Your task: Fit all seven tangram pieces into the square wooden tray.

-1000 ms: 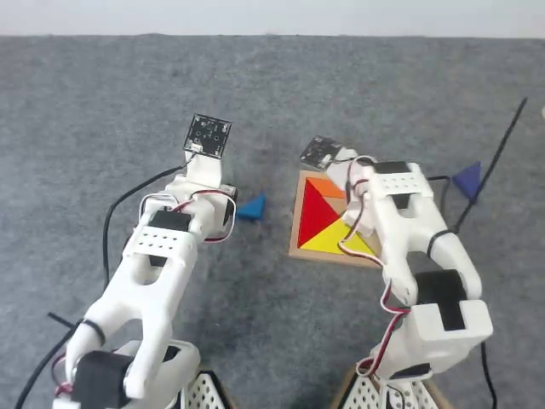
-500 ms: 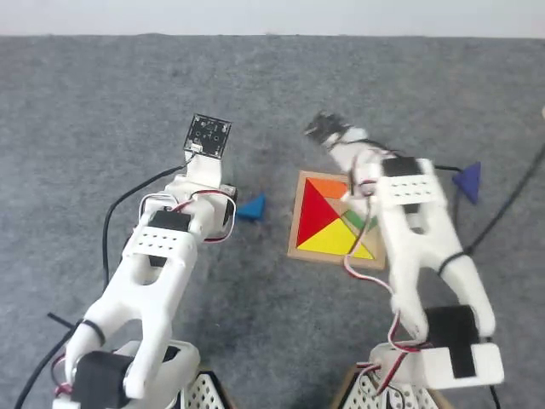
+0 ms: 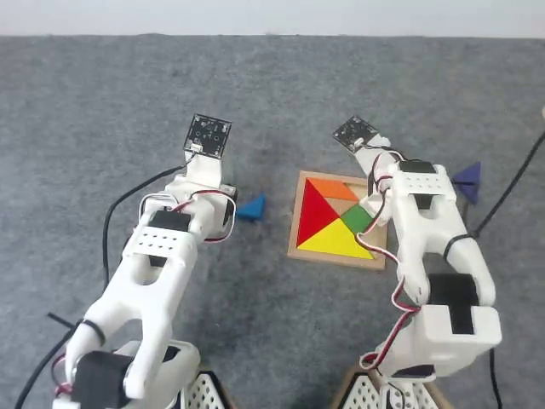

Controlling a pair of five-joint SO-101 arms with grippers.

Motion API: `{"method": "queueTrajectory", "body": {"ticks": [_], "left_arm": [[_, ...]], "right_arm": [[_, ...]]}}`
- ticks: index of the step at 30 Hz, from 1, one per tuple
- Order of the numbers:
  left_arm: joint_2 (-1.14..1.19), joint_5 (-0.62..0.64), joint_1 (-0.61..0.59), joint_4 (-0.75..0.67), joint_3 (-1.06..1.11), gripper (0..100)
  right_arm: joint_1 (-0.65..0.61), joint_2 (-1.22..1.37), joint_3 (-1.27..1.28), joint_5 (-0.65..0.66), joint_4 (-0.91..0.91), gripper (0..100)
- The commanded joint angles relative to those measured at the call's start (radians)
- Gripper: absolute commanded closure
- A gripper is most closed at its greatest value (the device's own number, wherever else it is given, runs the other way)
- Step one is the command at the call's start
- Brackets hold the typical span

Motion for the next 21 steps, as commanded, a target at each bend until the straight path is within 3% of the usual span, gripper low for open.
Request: {"method": "queueTrajectory", "body": {"ticks": [1, 8, 15, 21], "left_arm": [[-0.043, -0.014, -0.002, -0.055, 0.008, 89], [-0.043, -0.048, -0.002, -0.098, 0.031, 89], [-0.043, -0.048, 0.0, -0.098, 0.031, 89], [-0.044, -0.049, 0.0, -0.098, 0.031, 89]], "right_arm": [[0.008, -0.012, -0.026, -0.009, -0.013, 71.3], [0.024, -0.07, -0.026, -0.015, 0.002, 71.3], [0.185, -0.248, -0.089, 0.0, 0.131, 71.1], [0.28, -0.11, -0.238, 0.035, 0.171, 71.1]]}}
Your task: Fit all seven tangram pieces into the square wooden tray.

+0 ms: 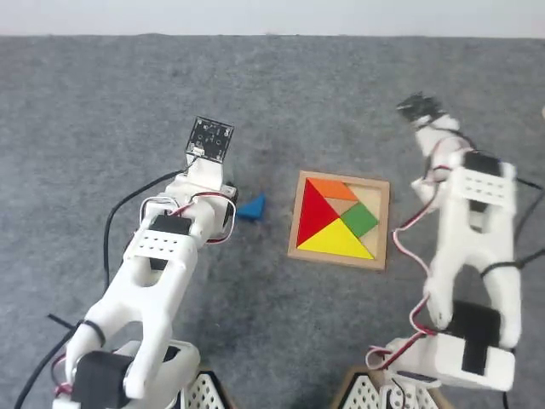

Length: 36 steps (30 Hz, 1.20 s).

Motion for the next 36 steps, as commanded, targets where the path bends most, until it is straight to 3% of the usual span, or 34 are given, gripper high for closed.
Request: {"method": "queueTrajectory", "body": {"ticks": [1, 5, 11, 18, 28, 36], "left_arm": [[-0.044, -0.014, 0.0, -0.026, -0.005, 89], [-0.044, -0.014, -0.002, -0.026, -0.005, 89], [-0.044, -0.014, 0.003, -0.026, -0.005, 89], [-0.043, -0.014, -0.002, -0.028, -0.005, 89], [-0.043, -0.015, 0.0, -0.028, -0.005, 89], [-0.043, -0.015, 0.0, -0.029, -0.005, 89]], "right_arm": [[0.031, 0.094, -0.147, 0.012, 0.007, 71.1], [0.024, 0.292, -0.322, -0.032, 0.015, 71.1], [-0.133, 0.483, -0.535, -0.137, 0.016, 71.1], [-0.225, 0.588, -0.582, -0.149, 0.09, 71.2], [-0.248, 0.568, -0.454, -0.031, 0.127, 71.3], [-0.191, 0.355, -0.413, -0.133, 0.084, 71.1]]}}
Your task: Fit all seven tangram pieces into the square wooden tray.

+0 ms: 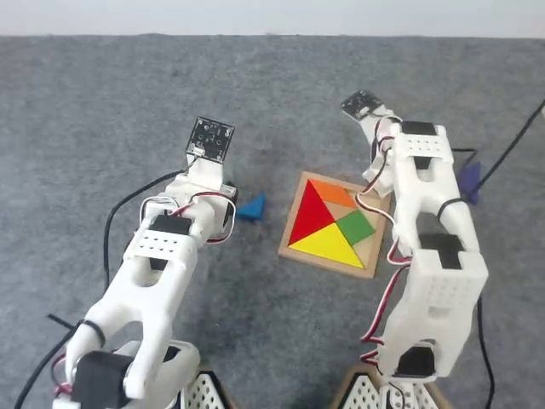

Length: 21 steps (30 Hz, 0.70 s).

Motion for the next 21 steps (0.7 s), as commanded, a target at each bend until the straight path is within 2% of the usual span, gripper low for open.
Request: {"method": "queueTrajectory", "body": {"ticks": [1, 5, 8, 16, 21], "left_arm": [[-0.043, -0.011, 0.0, -0.026, -0.005, 89], [-0.043, -0.011, 0.0, -0.026, -0.005, 89], [-0.043, -0.011, 0.005, -0.026, -0.005, 89], [-0.043, -0.011, 0.005, -0.023, -0.005, 89], [-0.043, -0.011, 0.002, -0.023, -0.005, 89]], "right_arm": [[0.062, -0.185, -0.005, -0.075, -0.013, 71.1], [0.189, -0.302, 0.012, -0.16, -0.005, 71.2], [0.257, -0.282, 0.034, -0.127, -0.012, 71.2], [0.328, 0.007, -0.107, -0.112, -0.067, 71.2], [0.346, 0.168, -0.279, -0.172, 0.005, 71.2]]}}
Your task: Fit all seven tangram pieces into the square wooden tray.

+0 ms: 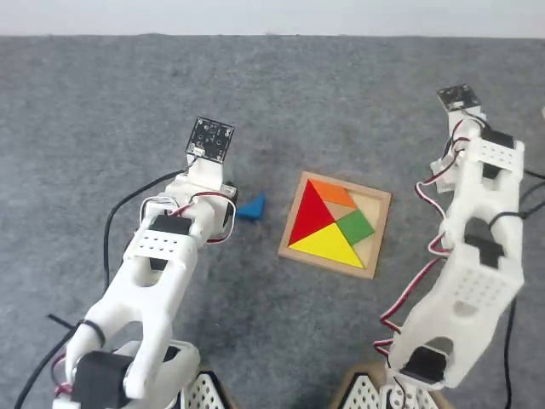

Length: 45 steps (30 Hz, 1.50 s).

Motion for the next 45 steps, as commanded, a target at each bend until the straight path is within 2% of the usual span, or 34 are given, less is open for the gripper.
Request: {"method": "queueTrajectory", "body": {"ticks": [1, 6, 16, 19, 34, 45], "left_arm": [[-0.043, -0.009, 0.002, -0.023, -0.005, 89], [-0.043, -0.009, 0.005, -0.023, -0.005, 89], [-0.043, -0.009, 0.005, -0.023, -0.005, 89], [-0.043, -0.009, 0.005, -0.023, -0.005, 89], [-0.043, -0.009, 0.005, -0.023, -0.005, 89], [-0.043, -0.009, 0.005, -0.023, -0.005, 89]], "right_arm": [[0.036, 0.064, -0.175, -0.044, 0.053, 71.2], [0.05, 0.173, -0.328, -0.057, 0.108, 71.2], [0.019, 0.263, -0.4, -0.301, 0.122, 71.3], [0.008, 0.263, -0.4, -0.339, 0.122, 71.3], [-0.002, 0.268, -0.4, -0.379, 0.179, 71.4], [-0.058, 0.286, -0.474, -0.379, 0.18, 71.4]]}}
